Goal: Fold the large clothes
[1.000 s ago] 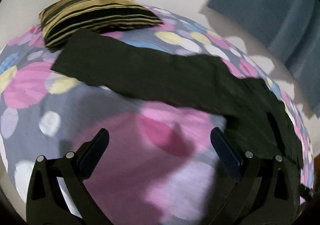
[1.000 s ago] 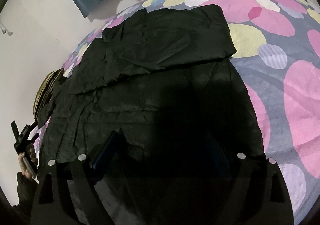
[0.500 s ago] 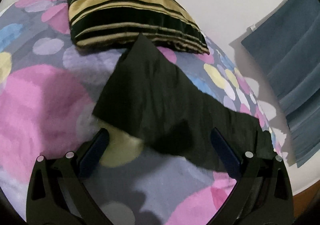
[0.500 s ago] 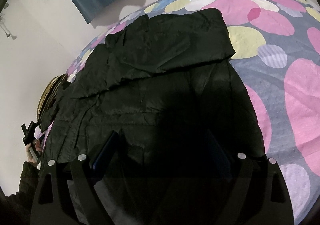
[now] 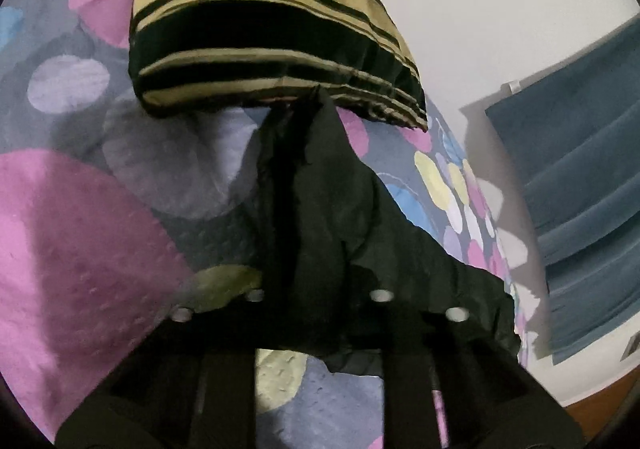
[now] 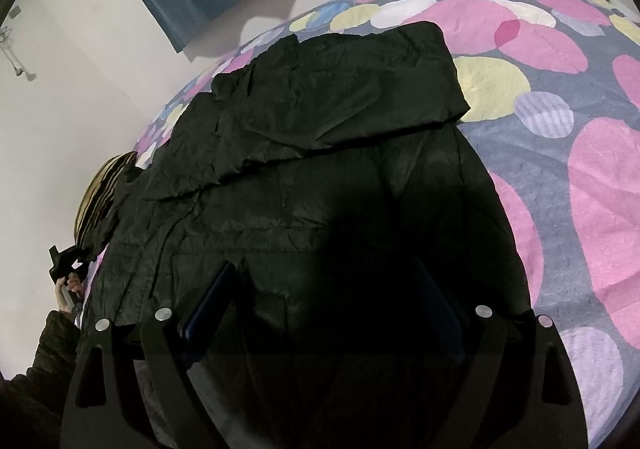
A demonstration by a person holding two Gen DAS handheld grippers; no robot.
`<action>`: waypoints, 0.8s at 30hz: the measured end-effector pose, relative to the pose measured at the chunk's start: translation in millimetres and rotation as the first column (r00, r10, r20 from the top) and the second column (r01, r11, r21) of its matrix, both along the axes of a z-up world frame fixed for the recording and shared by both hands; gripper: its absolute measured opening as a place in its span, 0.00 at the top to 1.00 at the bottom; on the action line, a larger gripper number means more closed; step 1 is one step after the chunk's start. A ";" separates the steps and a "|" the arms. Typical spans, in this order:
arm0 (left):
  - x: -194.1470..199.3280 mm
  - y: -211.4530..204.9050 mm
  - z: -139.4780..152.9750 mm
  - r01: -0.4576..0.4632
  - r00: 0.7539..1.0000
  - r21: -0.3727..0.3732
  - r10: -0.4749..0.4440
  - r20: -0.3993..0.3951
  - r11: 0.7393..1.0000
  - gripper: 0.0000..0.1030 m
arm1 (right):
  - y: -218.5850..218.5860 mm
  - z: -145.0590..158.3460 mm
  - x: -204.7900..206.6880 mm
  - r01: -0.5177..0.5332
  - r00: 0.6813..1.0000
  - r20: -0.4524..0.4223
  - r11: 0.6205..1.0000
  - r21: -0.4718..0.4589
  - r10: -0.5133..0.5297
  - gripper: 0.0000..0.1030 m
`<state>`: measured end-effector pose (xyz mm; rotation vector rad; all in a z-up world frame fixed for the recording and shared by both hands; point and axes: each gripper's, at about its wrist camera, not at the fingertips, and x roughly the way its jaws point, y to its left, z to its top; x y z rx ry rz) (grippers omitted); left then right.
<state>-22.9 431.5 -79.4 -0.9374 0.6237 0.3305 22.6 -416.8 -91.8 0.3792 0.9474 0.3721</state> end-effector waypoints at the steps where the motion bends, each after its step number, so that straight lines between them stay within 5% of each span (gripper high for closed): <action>1: 0.7 -1.9 1.9 0.000 1.000 0.012 0.000 -0.007 1.000 0.89 | 0.2 0.1 -0.1 0.001 1.000 0.001 1.000 0.000 -0.001 0.15; 7: 18.0 -42.0 46.9 0.052 0.997 0.188 -0.041 -0.058 0.981 0.92 | 0.1 0.5 -0.8 0.004 1.000 0.006 1.000 -0.003 -0.004 0.15; 13: 41.8 -114.6 114.5 0.174 0.982 0.298 -0.187 0.015 0.938 0.93 | 0.8 0.0 -0.6 0.010 1.000 0.014 1.000 0.002 -0.010 0.15; 19: 74.9 -209.8 167.3 0.324 0.924 0.373 -0.375 0.071 0.869 0.93 | -0.8 -0.7 -1.6 0.012 1.000 0.022 1.000 0.017 -0.013 0.14; 24: 108.3 -298.5 190.1 0.447 0.846 0.415 -0.526 0.093 0.793 0.93 | -1.4 -0.2 -2.6 0.013 1.000 0.024 1.000 0.021 -0.014 0.14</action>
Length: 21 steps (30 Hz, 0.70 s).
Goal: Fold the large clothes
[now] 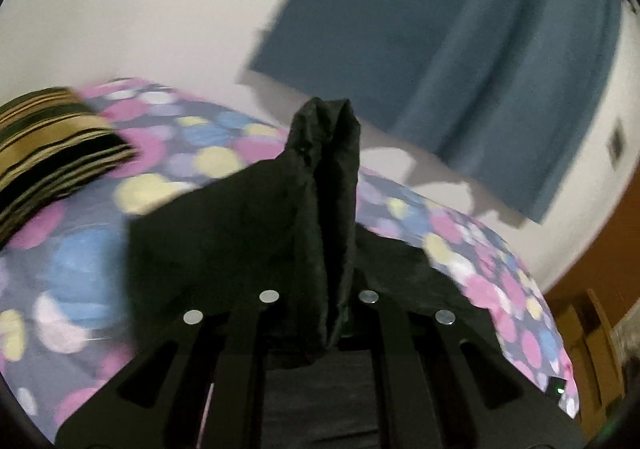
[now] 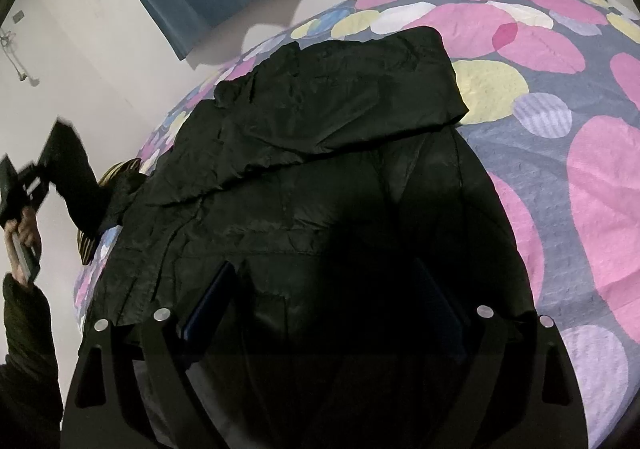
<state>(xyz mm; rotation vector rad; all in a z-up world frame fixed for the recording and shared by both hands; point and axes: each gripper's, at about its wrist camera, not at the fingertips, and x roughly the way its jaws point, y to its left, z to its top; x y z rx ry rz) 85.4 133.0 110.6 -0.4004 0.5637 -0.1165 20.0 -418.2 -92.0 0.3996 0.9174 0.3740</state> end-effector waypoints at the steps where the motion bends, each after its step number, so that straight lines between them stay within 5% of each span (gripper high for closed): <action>1: 2.9 -15.4 1.4 0.028 1.000 0.003 -0.028 0.002 1.000 0.93 | 0.0 0.1 0.0 0.000 1.000 0.001 1.000 -0.001 0.000 0.14; 11: 52.3 -179.7 -28.9 0.278 0.959 0.042 -0.276 -0.062 0.960 0.93 | -0.4 0.0 -0.6 0.000 1.000 0.001 1.000 0.010 0.000 0.14; 21: 76.2 -282.5 -111.0 0.379 0.909 0.117 -0.346 -0.231 0.918 0.93 | -0.9 0.2 -0.7 0.001 1.000 0.002 1.000 0.017 -0.001 0.13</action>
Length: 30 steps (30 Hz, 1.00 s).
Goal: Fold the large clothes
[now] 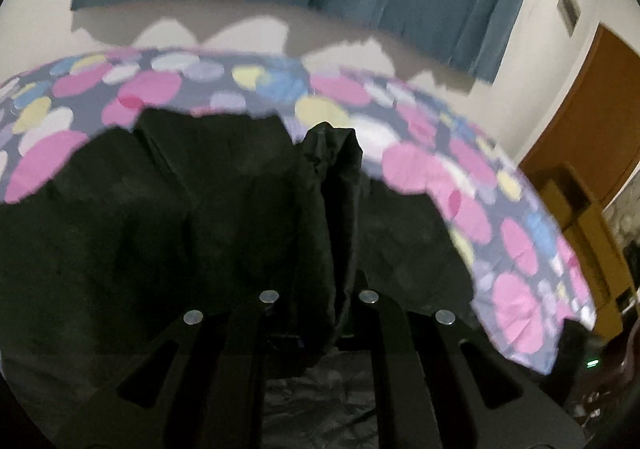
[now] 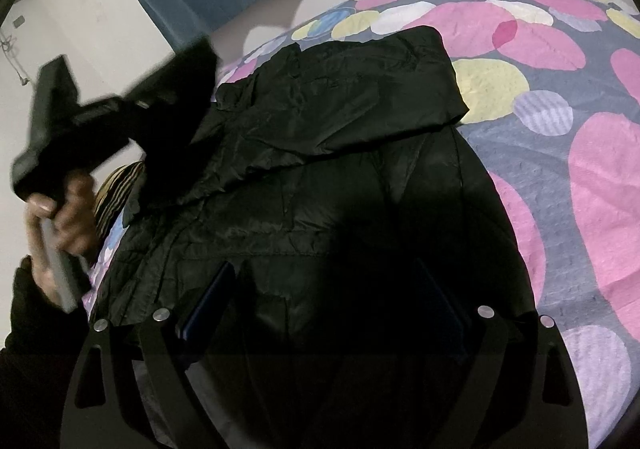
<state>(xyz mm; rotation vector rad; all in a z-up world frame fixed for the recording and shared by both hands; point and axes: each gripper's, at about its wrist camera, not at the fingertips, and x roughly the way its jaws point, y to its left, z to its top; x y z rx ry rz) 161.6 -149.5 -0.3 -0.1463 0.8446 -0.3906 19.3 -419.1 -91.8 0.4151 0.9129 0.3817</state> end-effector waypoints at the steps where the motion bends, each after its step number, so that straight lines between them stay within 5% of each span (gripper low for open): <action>1: 1.9 -4.0 -8.9 0.002 1.000 0.010 -0.002 -0.019 1.000 0.93 | -0.2 -0.1 0.2 0.000 1.000 0.000 1.000 0.001 0.000 0.13; 12: 8.9 -28.5 -53.1 0.045 0.996 0.085 -0.038 -0.084 0.995 0.90 | -0.2 -0.6 0.8 0.000 1.000 -0.001 1.000 0.009 0.000 0.13; 17: -6.2 -30.1 -38.3 0.096 0.992 0.038 -0.092 -0.086 0.995 0.55 | 0.7 0.0 0.7 0.000 1.000 0.002 1.000 0.011 0.000 0.13; 19: -18.3 -25.1 -25.5 0.128 0.989 0.002 -0.127 -0.076 0.992 0.52 | 0.4 0.7 0.4 0.000 1.000 0.005 1.000 0.016 -0.001 0.13; 25: -60.5 45.8 22.4 0.095 0.994 -0.037 -0.093 0.052 0.995 0.45 | -1.3 15.1 -2.0 0.023 1.000 -0.014 1.000 0.019 -0.022 0.14; 30: -64.0 152.8 20.9 -0.132 0.987 0.058 0.126 0.098 0.990 0.45 | 14.4 49.6 6.7 -0.005 1.000 0.023 0.999 0.039 0.004 0.14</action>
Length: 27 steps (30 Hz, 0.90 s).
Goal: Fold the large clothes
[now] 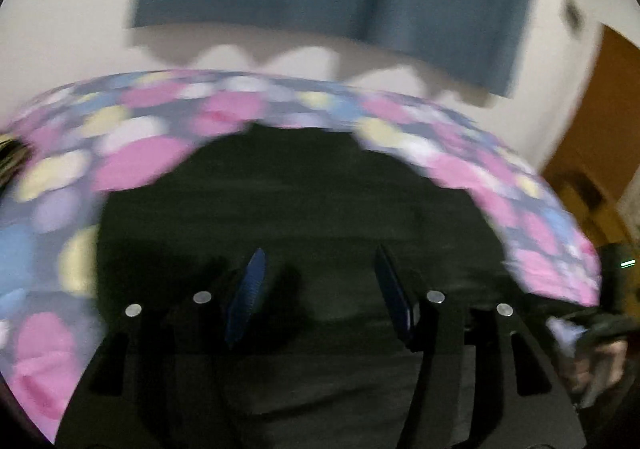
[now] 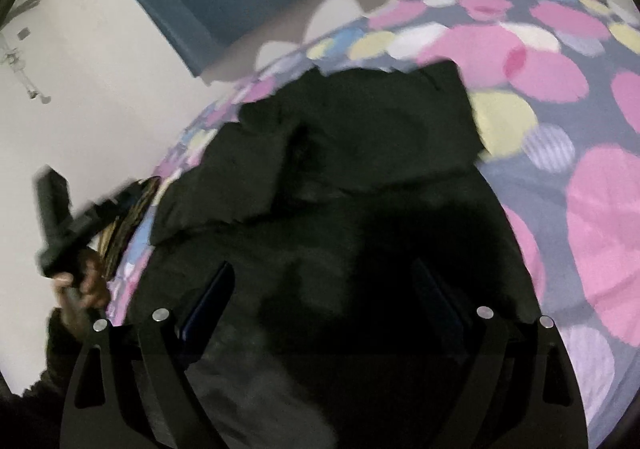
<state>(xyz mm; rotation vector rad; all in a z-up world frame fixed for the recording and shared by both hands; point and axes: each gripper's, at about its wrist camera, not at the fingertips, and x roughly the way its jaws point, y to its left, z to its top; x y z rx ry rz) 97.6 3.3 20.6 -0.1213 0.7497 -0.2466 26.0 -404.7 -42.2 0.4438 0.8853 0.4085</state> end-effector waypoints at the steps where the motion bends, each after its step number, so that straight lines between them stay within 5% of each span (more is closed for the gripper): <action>1: 3.4 21.0 -5.7 -0.052 0.999 0.007 0.052 -0.018 0.999 0.45 | 4.9 5.3 7.1 -0.009 1.000 0.003 1.000 0.003 0.009 0.14; 5: 15.9 99.5 -35.0 -0.235 0.968 -0.010 0.233 -0.094 0.972 0.45 | 33.2 8.9 57.0 -0.053 0.998 -0.021 0.998 0.014 0.054 0.15; 10: 28.0 144.6 -61.6 -0.309 0.941 -0.112 0.286 -0.181 0.945 0.43 | 60.6 -20.4 113.4 -0.075 0.987 -0.138 0.997 0.020 0.077 0.38; 13: 37.8 155.5 -71.5 -0.330 0.932 -0.153 0.295 -0.211 0.932 0.41 | 73.2 -38.1 127.4 -0.088 0.980 -0.185 0.995 -0.054 0.077 0.55; 15: 45.8 158.0 -77.0 -0.333 0.930 -0.168 0.293 -0.221 0.928 0.42 | 73.4 -44.6 127.3 -0.091 0.979 -0.191 0.994 -0.066 0.076 0.57; 17: 55.0 152.3 -82.8 -0.317 0.930 -0.106 0.288 -0.227 0.942 0.60 | 73.4 -48.1 127.6 -0.092 0.978 -0.193 0.993 -0.069 0.077 0.61; 19: 64.7 145.7 -94.0 -0.289 0.931 -0.058 0.266 -0.251 0.956 0.67 | 72.3 -50.4 127.9 -0.091 0.977 -0.198 0.994 -0.057 0.078 0.62; 24: 68.7 147.3 -83.8 -0.291 0.937 -0.061 0.271 -0.221 0.955 0.67 | 70.4 -51.2 124.9 -0.090 0.978 -0.191 0.995 -0.052 0.079 0.62; 27: 72.7 155.6 -67.6 -0.298 0.944 -0.110 0.275 -0.182 0.948 0.55 | 71.9 -52.8 126.6 -0.091 0.979 -0.186 0.994 -0.055 0.080 0.62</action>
